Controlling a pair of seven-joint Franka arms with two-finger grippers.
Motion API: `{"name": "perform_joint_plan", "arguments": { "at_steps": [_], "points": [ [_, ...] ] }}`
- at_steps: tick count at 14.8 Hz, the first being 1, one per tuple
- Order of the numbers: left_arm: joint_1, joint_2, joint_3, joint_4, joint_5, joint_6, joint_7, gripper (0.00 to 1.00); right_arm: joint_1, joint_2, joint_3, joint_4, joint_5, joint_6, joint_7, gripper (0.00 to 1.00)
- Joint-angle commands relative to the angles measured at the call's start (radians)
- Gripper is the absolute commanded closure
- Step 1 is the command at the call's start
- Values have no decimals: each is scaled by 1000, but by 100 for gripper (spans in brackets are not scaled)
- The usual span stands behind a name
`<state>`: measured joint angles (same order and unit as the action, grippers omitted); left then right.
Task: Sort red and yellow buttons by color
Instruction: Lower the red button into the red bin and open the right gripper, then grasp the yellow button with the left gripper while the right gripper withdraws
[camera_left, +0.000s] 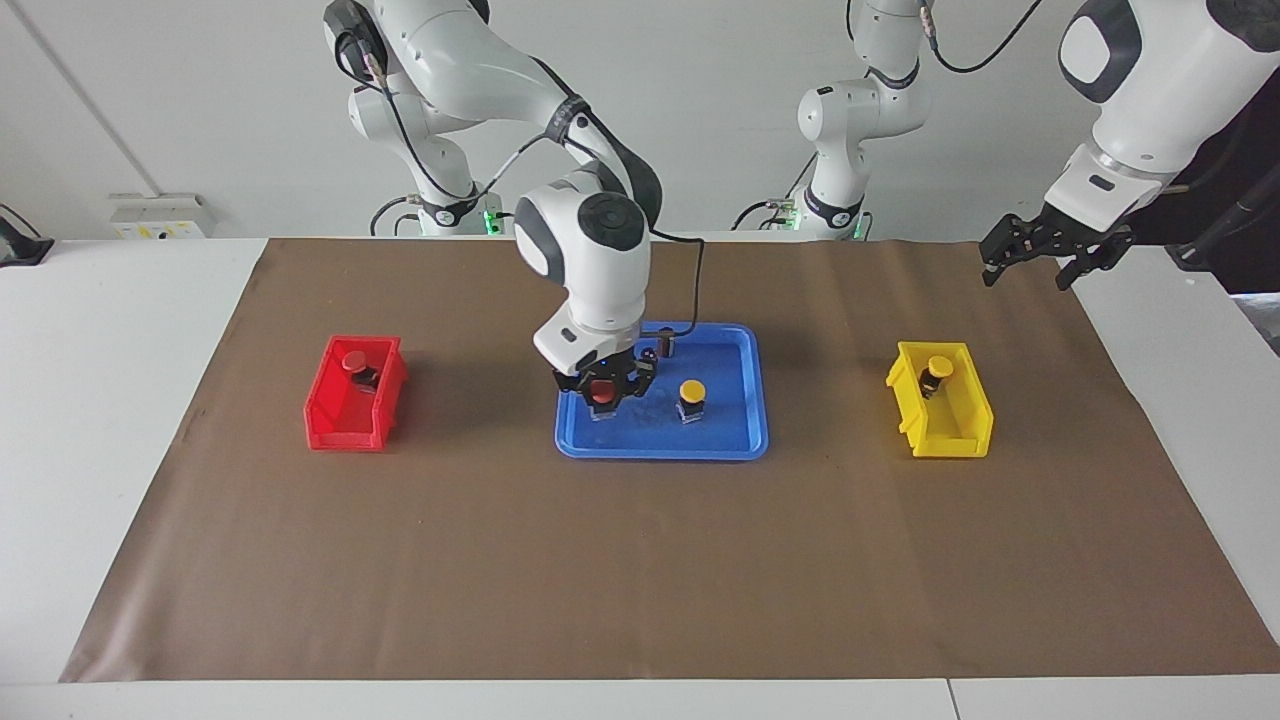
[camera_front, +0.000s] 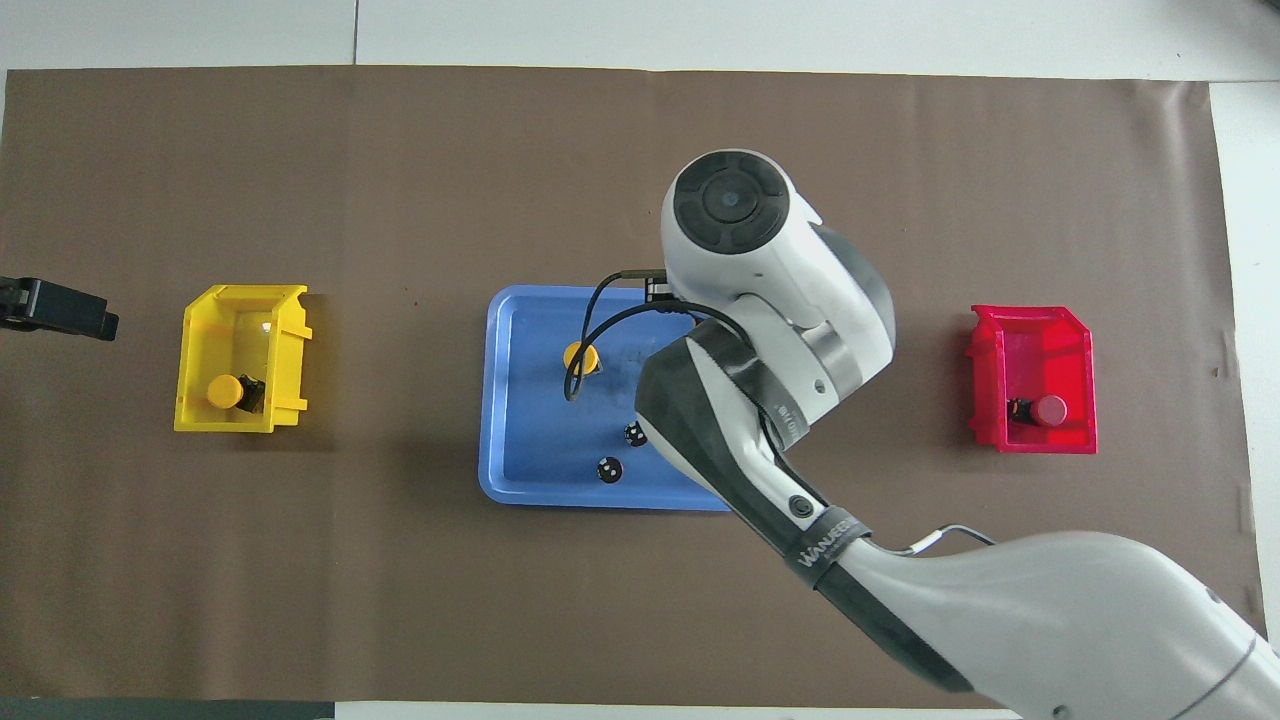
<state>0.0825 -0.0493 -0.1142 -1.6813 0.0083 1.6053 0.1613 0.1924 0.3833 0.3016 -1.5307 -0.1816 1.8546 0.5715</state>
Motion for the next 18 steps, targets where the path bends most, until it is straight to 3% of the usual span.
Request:
{"name": "perform_joint_plan", "arguments": {
  "at_steps": [1,3,5,8,11,18],
  "points": [
    [-41,-15,-2,-150,-10,172,-52,0,-196,-188,14,-106,97,-106,-296,85],
    [-181,0,-1,-250,-10,344,-290,0,-328,-289,14,-216,105,-110,-492,85],
    [-292,84,-1,-242,-5,396,-447,0,-430,-310,14,-267,134,-89,-644,85],
    [-456,186,1,-224,2,511,-696,0,-545,-365,13,-435,137,117,-806,85],
    [-558,276,1,-157,1,536,-856,0,-550,-394,13,-541,139,236,-805,85],
    [-645,362,1,-158,32,596,-991,0,-590,-377,10,-644,139,411,-829,85]
  ]
}}
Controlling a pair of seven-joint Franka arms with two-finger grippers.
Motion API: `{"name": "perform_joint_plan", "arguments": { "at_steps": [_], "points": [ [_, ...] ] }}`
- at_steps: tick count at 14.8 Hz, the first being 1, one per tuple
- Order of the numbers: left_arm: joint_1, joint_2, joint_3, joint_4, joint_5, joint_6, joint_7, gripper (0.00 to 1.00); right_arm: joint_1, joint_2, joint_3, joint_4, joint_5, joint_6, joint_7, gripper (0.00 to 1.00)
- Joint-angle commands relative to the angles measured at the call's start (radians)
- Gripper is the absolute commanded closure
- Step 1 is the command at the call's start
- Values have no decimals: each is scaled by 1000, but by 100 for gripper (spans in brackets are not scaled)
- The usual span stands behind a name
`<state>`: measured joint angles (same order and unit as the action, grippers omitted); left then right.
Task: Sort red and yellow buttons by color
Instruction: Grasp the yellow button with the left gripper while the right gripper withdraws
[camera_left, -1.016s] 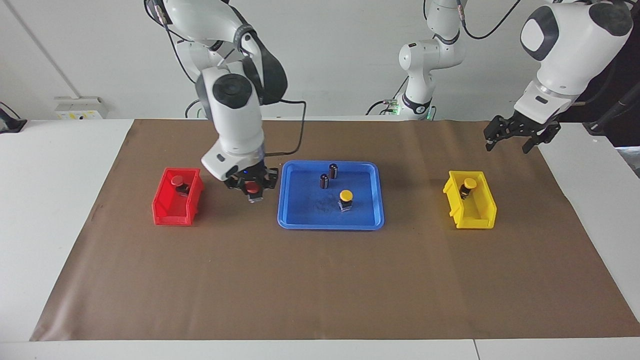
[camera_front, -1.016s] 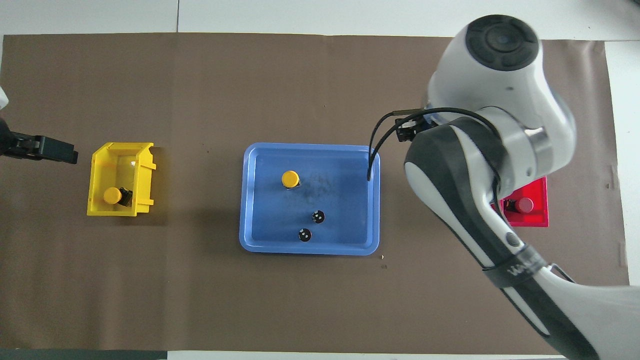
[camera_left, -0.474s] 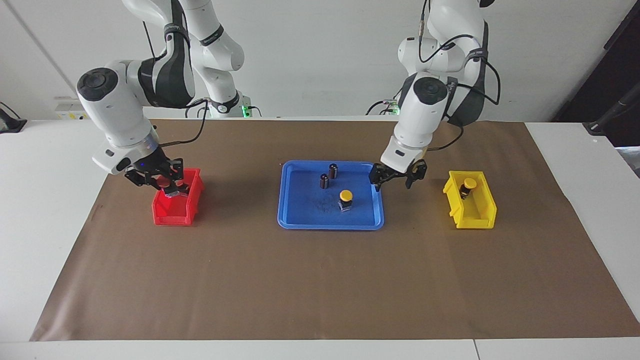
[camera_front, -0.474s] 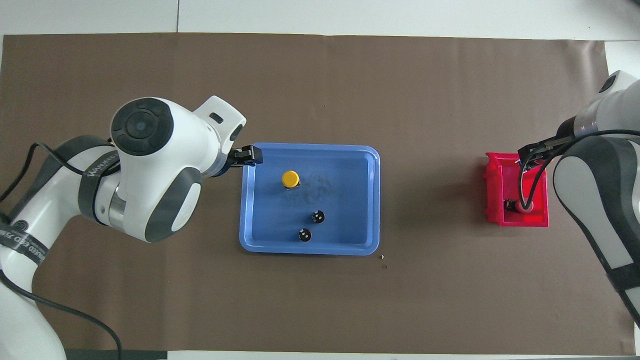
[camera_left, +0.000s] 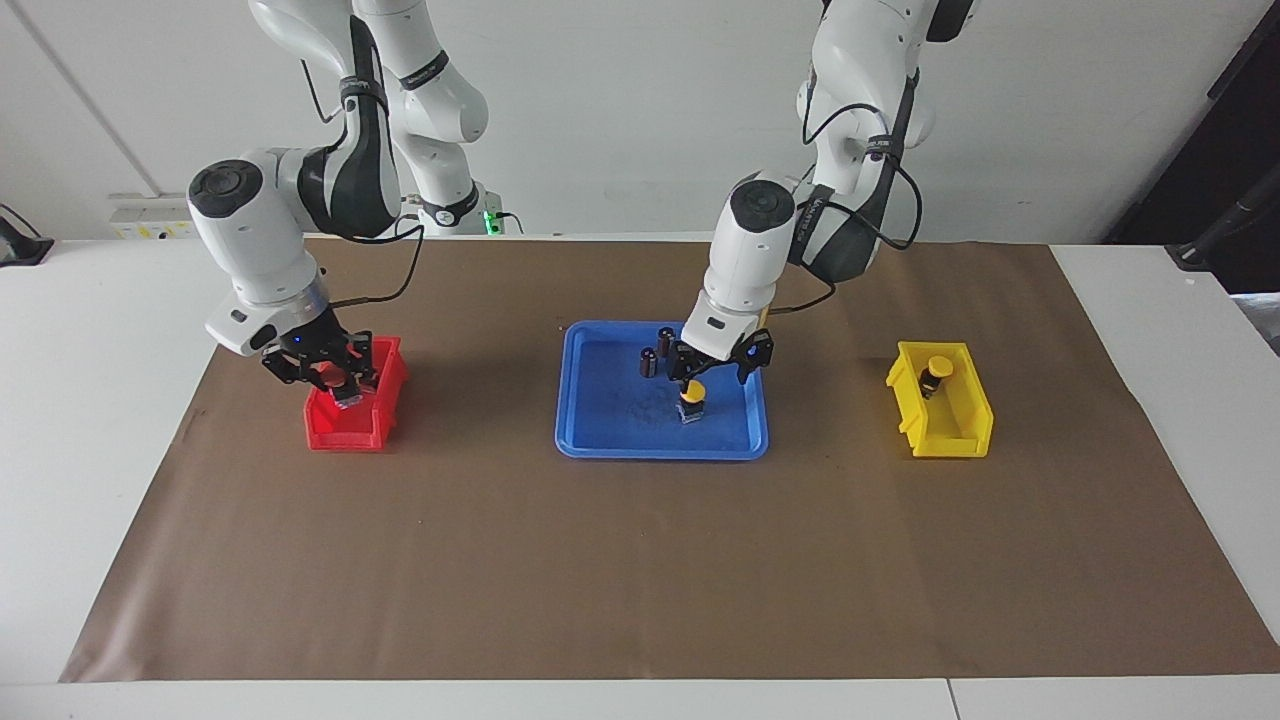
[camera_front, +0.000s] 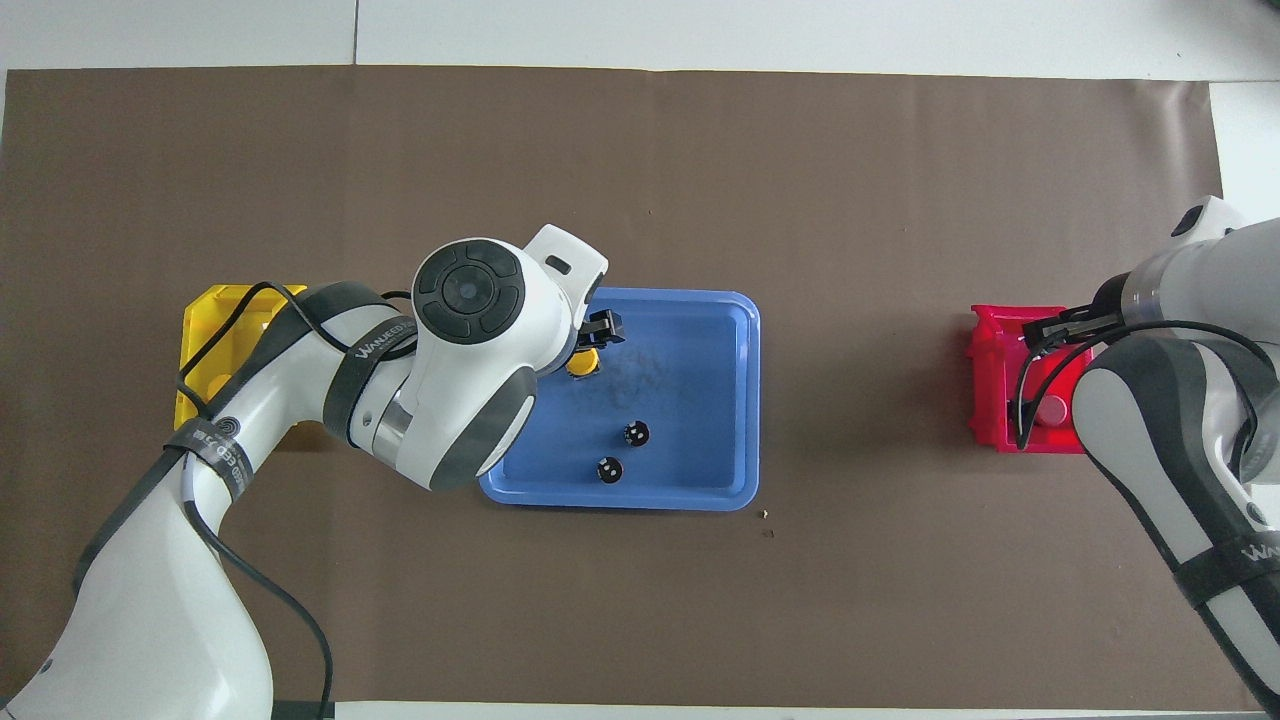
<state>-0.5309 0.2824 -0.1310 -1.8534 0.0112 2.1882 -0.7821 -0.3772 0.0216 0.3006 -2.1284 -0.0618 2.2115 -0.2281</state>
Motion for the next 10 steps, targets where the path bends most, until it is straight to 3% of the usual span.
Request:
{"name": "perform_joint_plan", "arguments": {
  "at_steps": [1,5,6,7,8,10],
  "points": [
    [-37,32,17,14,29,11,-52,0,-19,-17,11,-71,19,89,-27,85],
    [-38,37,16,14,29,15,-71,8,-29,-8,11,-117,19,149,-25,85],
    [-40,38,16,14,24,16,-88,23,-29,-8,11,-123,19,160,-20,85],
    [-53,47,16,19,24,19,-162,78,-31,-8,11,-131,19,169,-16,85],
    [-64,61,16,19,35,37,-207,99,-35,-6,11,-145,19,190,-16,85],
    [-63,63,16,19,41,45,-206,99,-37,17,11,-176,19,244,-14,85]
  ]
}}
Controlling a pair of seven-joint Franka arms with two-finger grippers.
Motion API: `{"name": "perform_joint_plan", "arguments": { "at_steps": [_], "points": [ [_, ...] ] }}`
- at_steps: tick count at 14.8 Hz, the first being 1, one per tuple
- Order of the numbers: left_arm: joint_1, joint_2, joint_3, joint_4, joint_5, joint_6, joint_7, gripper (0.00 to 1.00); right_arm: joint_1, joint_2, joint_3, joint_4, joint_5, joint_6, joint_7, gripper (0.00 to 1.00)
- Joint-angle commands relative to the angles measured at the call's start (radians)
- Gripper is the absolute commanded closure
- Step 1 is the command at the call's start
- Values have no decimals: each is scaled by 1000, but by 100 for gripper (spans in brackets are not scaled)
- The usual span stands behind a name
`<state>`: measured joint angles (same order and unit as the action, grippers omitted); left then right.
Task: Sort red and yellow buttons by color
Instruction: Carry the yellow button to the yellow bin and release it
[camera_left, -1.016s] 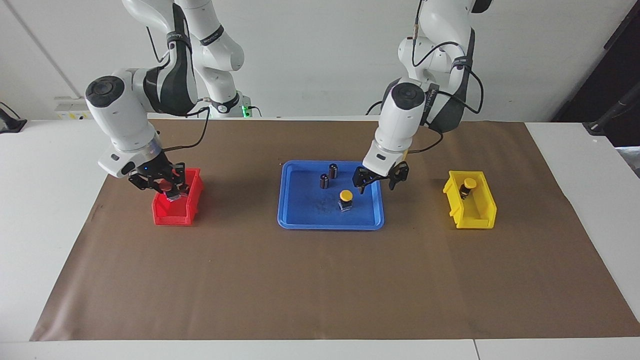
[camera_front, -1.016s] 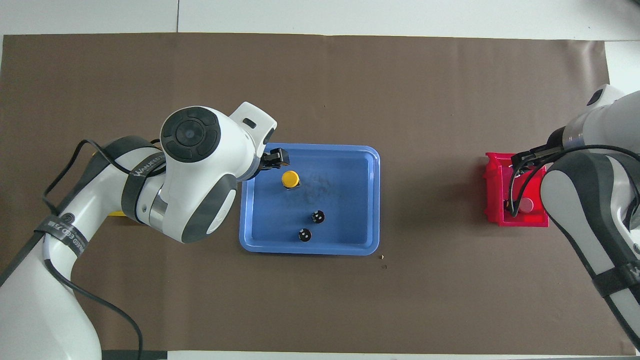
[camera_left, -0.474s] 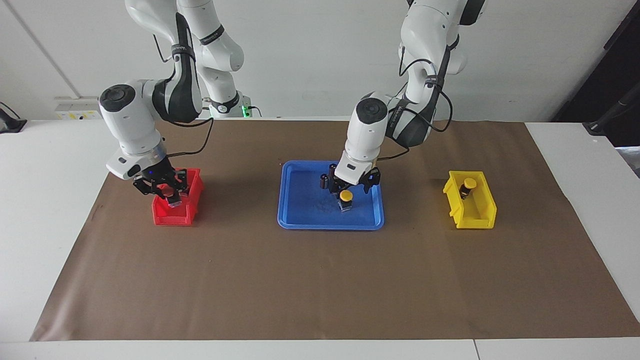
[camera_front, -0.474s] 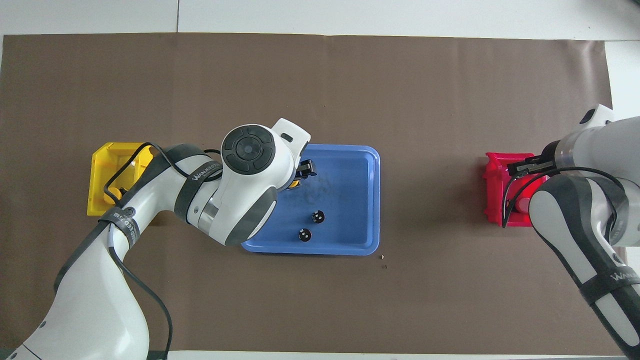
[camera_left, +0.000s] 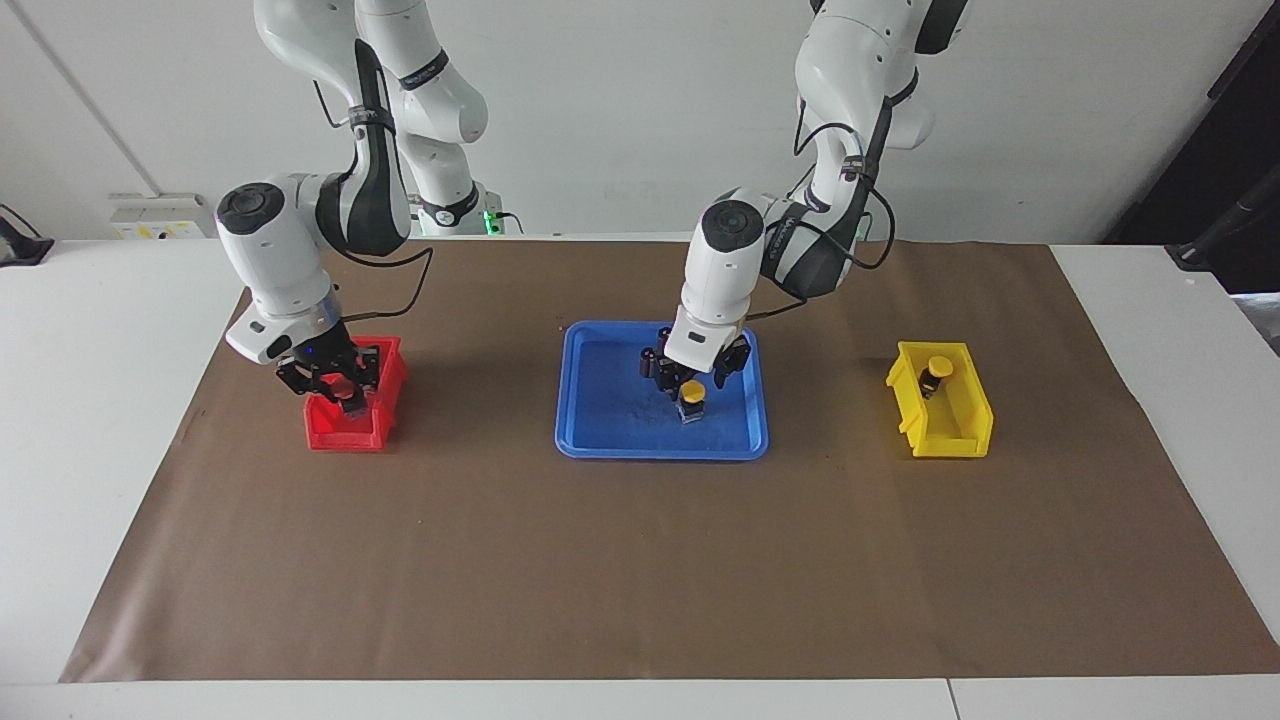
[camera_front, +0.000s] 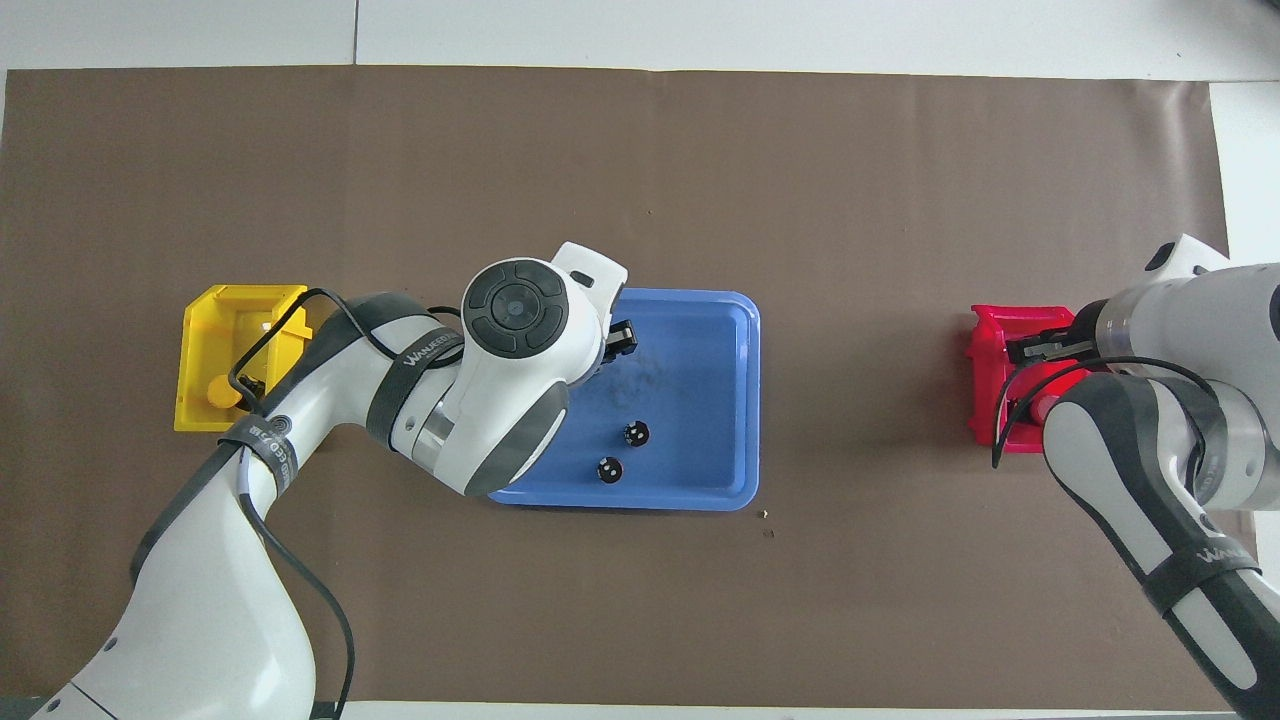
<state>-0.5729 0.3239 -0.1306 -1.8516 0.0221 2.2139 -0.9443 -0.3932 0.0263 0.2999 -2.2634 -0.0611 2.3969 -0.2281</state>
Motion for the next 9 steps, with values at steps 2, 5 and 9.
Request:
{"name": "perform_joint_plan", "arguments": {
  "at_steps": [2,5,9],
  "points": [
    [-21,21,17,29,30,7,-44,99,-51,64,11,-41,18,90,-20,85],
    [-4,43,29,151,33,-115,-37,99,-50,70,11,-24,18,64,-17,85],
    [134,-26,37,200,38,-330,215,99,-50,70,11,-21,17,57,-23,47]
  ]
}}
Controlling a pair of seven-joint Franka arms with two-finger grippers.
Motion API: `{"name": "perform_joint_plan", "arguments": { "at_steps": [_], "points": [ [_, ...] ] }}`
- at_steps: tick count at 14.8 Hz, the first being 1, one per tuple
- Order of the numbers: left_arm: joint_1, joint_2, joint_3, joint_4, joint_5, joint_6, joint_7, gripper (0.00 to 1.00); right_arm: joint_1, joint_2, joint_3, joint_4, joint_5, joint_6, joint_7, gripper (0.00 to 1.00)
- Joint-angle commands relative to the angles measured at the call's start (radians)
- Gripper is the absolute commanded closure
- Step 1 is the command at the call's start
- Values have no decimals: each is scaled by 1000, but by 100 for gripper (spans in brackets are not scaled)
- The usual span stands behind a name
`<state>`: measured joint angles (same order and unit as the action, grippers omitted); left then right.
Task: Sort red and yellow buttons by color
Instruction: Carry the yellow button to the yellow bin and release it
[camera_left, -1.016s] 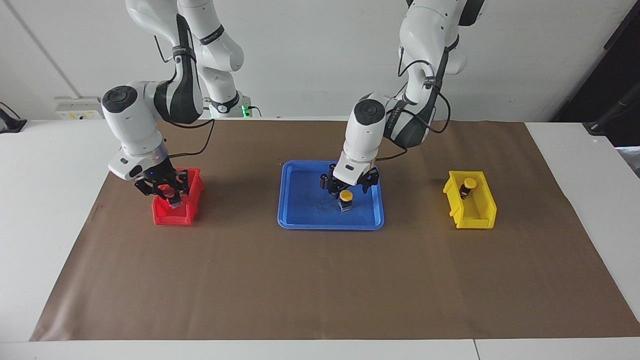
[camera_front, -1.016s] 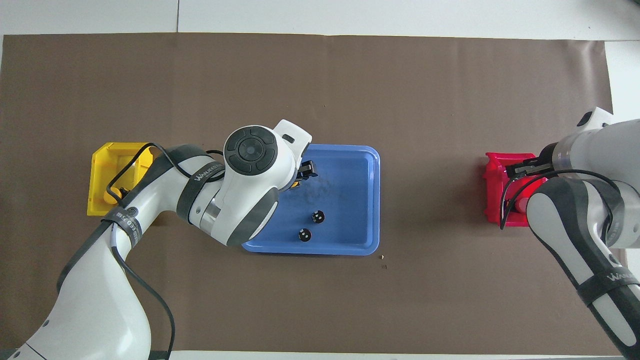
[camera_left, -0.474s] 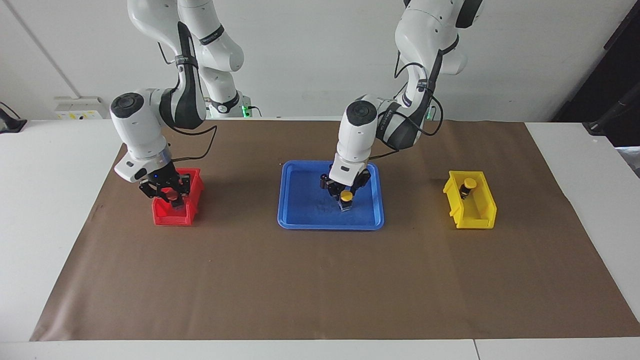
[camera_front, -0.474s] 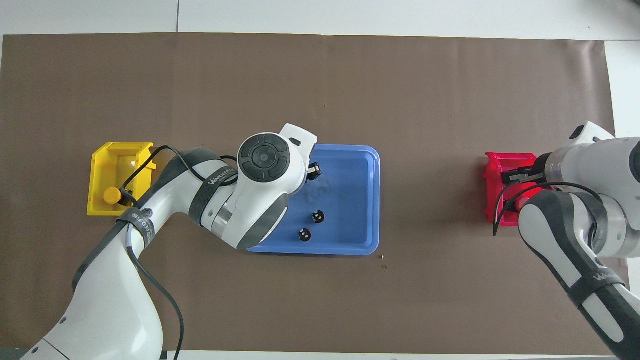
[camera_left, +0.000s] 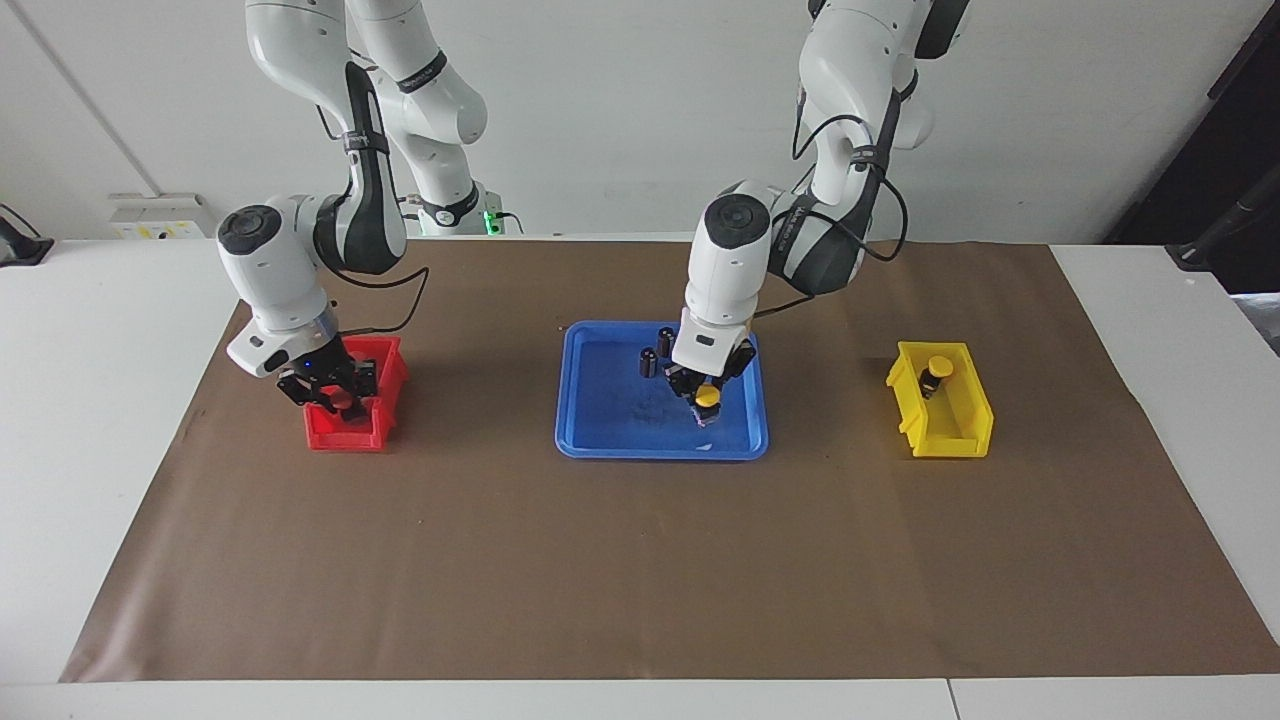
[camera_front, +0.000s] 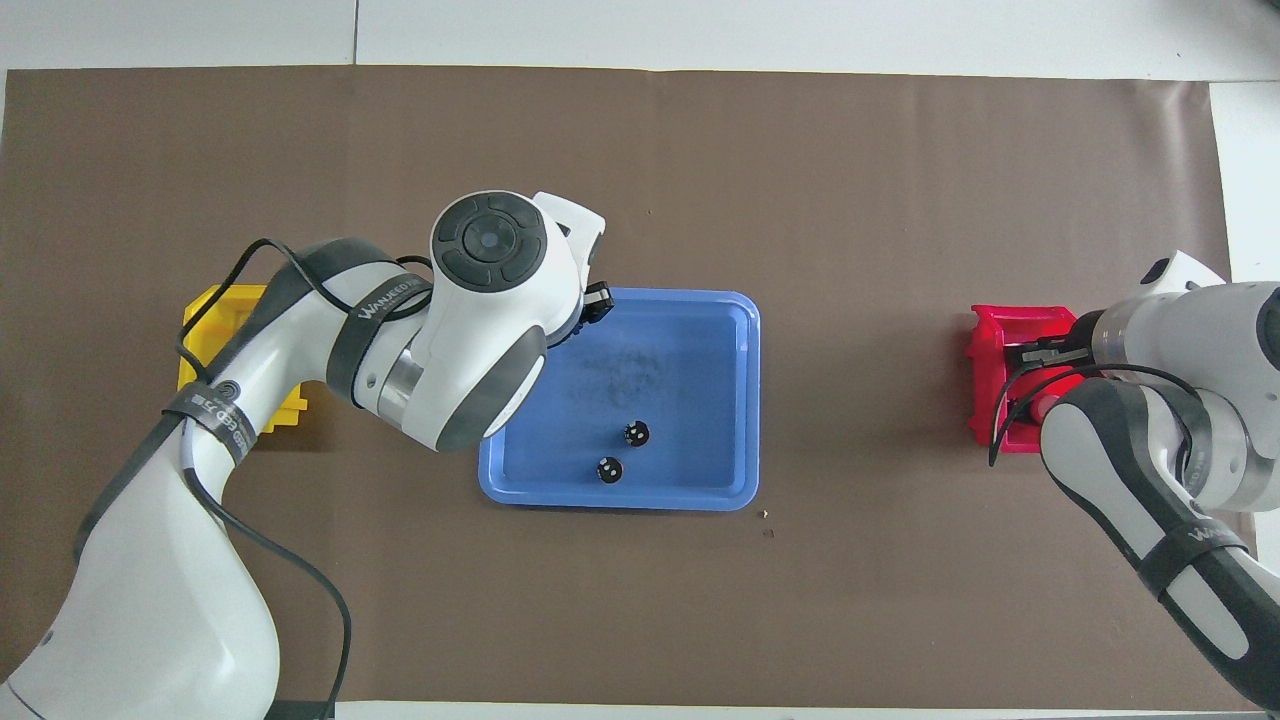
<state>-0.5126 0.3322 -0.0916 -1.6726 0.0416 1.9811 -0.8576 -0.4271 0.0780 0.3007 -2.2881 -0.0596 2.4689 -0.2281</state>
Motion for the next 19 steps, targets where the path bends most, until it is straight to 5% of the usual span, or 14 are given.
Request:
{"name": "perform_joint_plan", "arguments": {
  "at_steps": [1,8,10,11,12,19],
  "points": [
    [144,-62,-2,19,18,-141,247,99,-15,22,11,22,15,-22,-22,35],
    [465,-85,-2,16,-69,-183,681,99,30,28,17,283,14,-370,-14,31],
    [496,-91,4,5,-71,-186,872,99,31,16,18,381,14,-514,-13,29],
    [519,-97,4,-9,-71,-183,915,99,31,8,20,437,14,-590,-13,20],
    [528,-104,4,-25,-71,-174,928,99,31,-6,20,493,14,-663,-13,0],
    [571,-177,4,-214,-71,-33,962,99,13,-75,5,745,15,-984,7,0]
  ]
}}
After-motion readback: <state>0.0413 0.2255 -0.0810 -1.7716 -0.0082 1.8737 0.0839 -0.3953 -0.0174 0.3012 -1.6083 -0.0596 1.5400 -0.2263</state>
